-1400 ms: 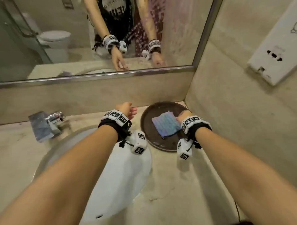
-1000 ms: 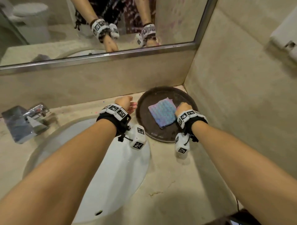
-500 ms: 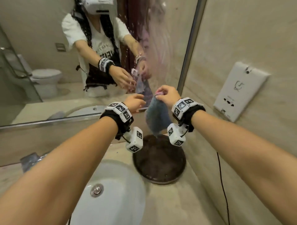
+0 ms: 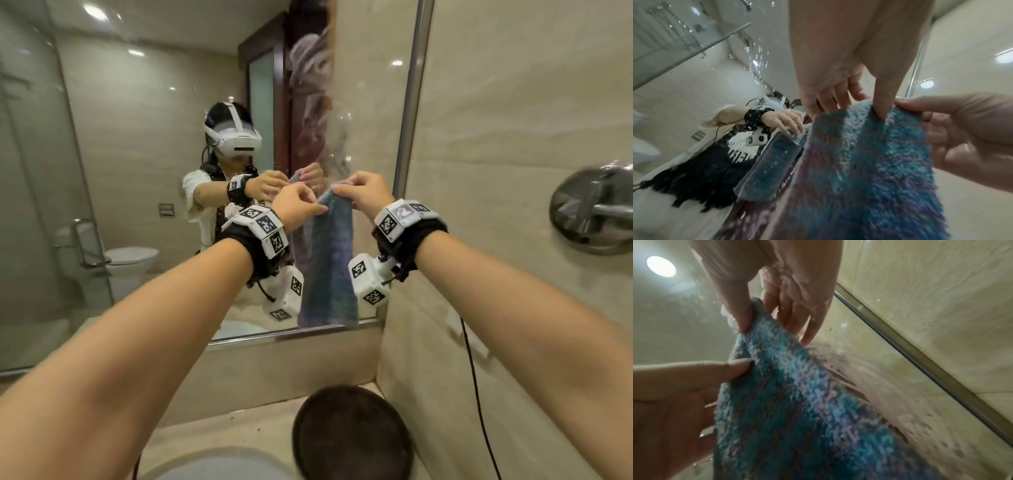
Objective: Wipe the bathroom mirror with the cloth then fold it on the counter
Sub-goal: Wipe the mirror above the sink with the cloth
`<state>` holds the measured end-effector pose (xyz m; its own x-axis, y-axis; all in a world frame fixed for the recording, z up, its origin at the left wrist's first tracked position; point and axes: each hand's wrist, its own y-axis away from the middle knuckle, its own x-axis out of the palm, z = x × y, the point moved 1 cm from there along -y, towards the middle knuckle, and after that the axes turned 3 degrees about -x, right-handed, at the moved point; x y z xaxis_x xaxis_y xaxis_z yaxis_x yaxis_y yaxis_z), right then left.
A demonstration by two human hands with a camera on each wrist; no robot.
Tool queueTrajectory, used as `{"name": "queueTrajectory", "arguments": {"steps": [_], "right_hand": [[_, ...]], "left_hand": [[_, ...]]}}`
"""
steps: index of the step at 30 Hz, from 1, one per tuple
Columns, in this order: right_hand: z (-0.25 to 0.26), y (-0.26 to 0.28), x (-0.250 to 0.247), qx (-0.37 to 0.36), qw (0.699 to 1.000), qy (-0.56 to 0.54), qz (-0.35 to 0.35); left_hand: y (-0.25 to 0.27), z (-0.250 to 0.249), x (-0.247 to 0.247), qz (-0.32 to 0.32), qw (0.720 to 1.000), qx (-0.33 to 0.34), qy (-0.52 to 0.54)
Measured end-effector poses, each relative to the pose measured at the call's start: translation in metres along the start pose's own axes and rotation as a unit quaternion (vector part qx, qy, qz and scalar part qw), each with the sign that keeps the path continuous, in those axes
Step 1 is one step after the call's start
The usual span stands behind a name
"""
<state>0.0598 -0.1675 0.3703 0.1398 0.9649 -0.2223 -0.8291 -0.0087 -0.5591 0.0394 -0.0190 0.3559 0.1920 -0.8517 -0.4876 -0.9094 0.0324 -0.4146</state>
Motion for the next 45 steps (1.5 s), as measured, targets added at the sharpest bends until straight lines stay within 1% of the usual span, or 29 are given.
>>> {"name": "queueTrajectory", "arguments": {"steps": [2,4,6,9,11,13,15,16,19,20,22,25,28,30,31,33,35,38,40,41,43,45], "right_hand": [[0.007,-0.003,0.0,0.003,0.999,-0.039,-0.01],[0.013,-0.006,0.0,-0.022,0.998,-0.044,-0.04],[0.019,-0.008,0.0,-0.051,0.996,-0.043,-0.052],[0.031,-0.009,-0.001,-0.07,0.997,-0.037,-0.009],[0.04,-0.01,-0.002,-0.066,0.997,-0.034,0.018],[0.046,-0.014,-0.002,-0.073,0.997,-0.028,0.012],[0.051,-0.019,-0.004,-0.084,0.996,-0.031,0.009],[0.054,-0.02,-0.004,-0.085,0.996,-0.038,0.014],[0.056,-0.026,-0.006,-0.085,0.996,-0.02,0.008],[0.055,-0.027,-0.006,-0.089,0.996,-0.004,-0.003],[0.053,-0.029,-0.009,-0.089,0.996,0.014,-0.019],[0.05,-0.026,-0.012,-0.081,0.997,0.017,0.0],[0.046,-0.023,-0.011,-0.079,0.996,0.037,0.017],[0.044,-0.02,-0.009,-0.079,0.997,0.019,0.012],[0.044,-0.02,-0.009,-0.086,0.996,0.017,-0.003],[0.043,-0.022,-0.01,-0.1,0.992,0.052,-0.054],[0.042,-0.024,-0.009,-0.107,0.989,0.059,-0.079],[0.043,-0.022,0.0,-0.065,0.994,-0.037,-0.077],[0.047,-0.017,0.012,-0.037,0.991,-0.116,-0.053],[0.047,-0.017,0.018,-0.043,0.991,-0.116,-0.052],[0.047,-0.021,0.027,-0.082,0.993,-0.056,-0.071],[0.052,-0.032,0.033,-0.141,0.987,0.034,-0.075]], "left_hand": [[-0.004,-0.008,-0.009,-0.005,1.0,0.007,0.012],[-0.008,-0.013,-0.017,-0.01,0.999,0.017,0.026],[-0.01,-0.021,-0.025,-0.015,0.999,0.033,0.025],[-0.009,-0.032,-0.029,0.018,0.998,0.052,0.035],[-0.012,-0.035,-0.028,0.024,0.998,0.053,0.011],[-0.013,-0.037,-0.028,0.031,0.999,0.036,0.0],[-0.012,-0.04,-0.027,0.056,0.998,0.024,0.027],[-0.012,-0.042,-0.027,0.056,0.998,0.024,0.029],[-0.013,-0.048,-0.028,0.005,0.999,0.048,0.001],[-0.012,-0.05,-0.029,-0.007,0.999,0.046,0.008],[-0.014,-0.054,-0.031,0.003,0.997,0.037,0.061],[-0.016,-0.059,-0.039,0.018,0.99,0.023,0.138],[-0.021,-0.064,-0.044,0.008,0.985,0.017,0.17],[-0.024,-0.066,-0.045,0.009,0.986,0.02,0.166],[-0.026,-0.066,-0.045,0.011,0.987,0.023,0.157],[-0.028,-0.067,-0.045,0.006,0.992,0.027,0.125],[-0.031,-0.069,-0.046,-0.007,0.995,0.033,0.089],[-0.039,-0.076,-0.053,-0.018,0.997,0.04,0.06],[-0.044,-0.083,-0.061,-0.021,0.998,0.05,0.024],[-0.047,-0.087,-0.065,-0.017,0.998,0.059,0.016],[-0.055,-0.094,-0.074,-0.014,0.996,0.082,0.022],[-0.063,-0.101,-0.082,-0.034,0.994,0.103,0.033]]}}
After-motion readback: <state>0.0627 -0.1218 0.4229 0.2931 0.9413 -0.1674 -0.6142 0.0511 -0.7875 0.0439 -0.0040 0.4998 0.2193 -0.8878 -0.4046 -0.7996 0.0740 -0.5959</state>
